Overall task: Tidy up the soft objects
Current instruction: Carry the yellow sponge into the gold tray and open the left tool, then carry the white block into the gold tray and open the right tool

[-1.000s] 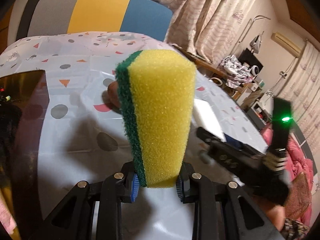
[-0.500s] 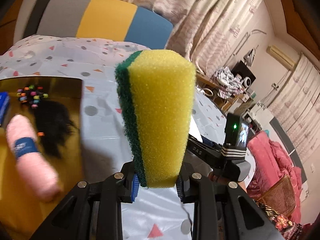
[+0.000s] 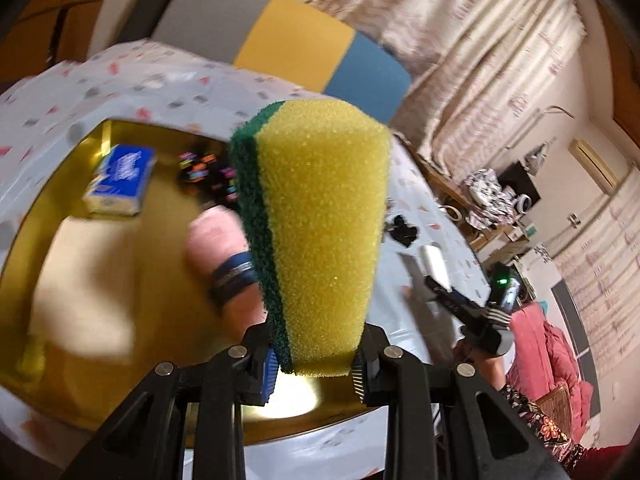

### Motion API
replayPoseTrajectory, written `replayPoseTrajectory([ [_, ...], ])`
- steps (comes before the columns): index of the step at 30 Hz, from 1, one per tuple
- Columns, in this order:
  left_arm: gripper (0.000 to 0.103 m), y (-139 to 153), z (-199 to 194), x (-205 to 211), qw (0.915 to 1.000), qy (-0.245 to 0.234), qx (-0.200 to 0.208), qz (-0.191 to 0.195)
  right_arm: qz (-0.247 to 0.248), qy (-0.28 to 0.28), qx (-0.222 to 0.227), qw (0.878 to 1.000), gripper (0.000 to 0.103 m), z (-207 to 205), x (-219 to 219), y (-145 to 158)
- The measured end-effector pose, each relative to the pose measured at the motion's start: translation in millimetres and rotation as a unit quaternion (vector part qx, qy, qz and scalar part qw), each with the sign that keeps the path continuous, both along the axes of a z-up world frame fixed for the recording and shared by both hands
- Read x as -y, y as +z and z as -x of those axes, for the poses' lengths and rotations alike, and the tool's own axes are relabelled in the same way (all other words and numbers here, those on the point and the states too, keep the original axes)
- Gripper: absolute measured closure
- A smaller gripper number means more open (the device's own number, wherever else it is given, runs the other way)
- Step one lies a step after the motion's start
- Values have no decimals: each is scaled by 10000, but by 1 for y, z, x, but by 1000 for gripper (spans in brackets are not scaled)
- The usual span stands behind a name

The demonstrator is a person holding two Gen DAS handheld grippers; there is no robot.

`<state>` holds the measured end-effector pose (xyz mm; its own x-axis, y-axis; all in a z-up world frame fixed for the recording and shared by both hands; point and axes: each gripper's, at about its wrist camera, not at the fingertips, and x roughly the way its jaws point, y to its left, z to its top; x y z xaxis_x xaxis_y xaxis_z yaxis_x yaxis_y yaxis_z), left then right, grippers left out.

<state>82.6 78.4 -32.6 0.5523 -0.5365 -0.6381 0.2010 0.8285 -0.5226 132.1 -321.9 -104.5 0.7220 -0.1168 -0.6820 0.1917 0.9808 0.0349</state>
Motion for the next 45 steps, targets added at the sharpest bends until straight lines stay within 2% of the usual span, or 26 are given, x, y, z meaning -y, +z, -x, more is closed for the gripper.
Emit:
replayPoseTrajectory([
  [7,73,-31,-2,-17,9978,215,-593,178,-46,-51,-53,10000,44,0,3,-2],
  [9,66,-29,0,-11,9984,212,-518,55,-41,-60,-61,10000,44,0,3,-2],
  [12,62,-29,4,-8,9984,277,-487,5,-29,-73,-74,9999,44,0,3,-2],
  [14,58,-28,6,-8,9978,385,-484,-250,-28,-77,-77,9999,44,0,3,-3],
  [20,57,-24,11,-15,9952,502,-436,-724,-21,-84,-66,9999,44,0,3,-2],
  [24,57,-18,24,-14,9975,300,-310,-555,-18,-113,-33,9999,44,2,4,-2],
  [27,57,-9,34,-11,9963,304,-109,-801,-32,-131,-24,9999,44,3,5,-2],
  [29,57,-2,39,-12,9965,336,21,-767,-44,-138,-15,9999,44,4,5,-1],
  [33,57,14,50,-26,9944,728,361,-674,-61,-112,82,9999,44,7,4,2],
  [36,57,23,56,-38,9881,1147,589,-838,-116,-66,75,9999,44,7,4,3],
  [42,57,10,48,-47,9898,1284,255,-569,-288,221,-32,9993,44,10,-9,12],
  [45,57,7,42,-35,9909,1179,189,-628,-449,587,40,9973,44,14,-34,27],
])
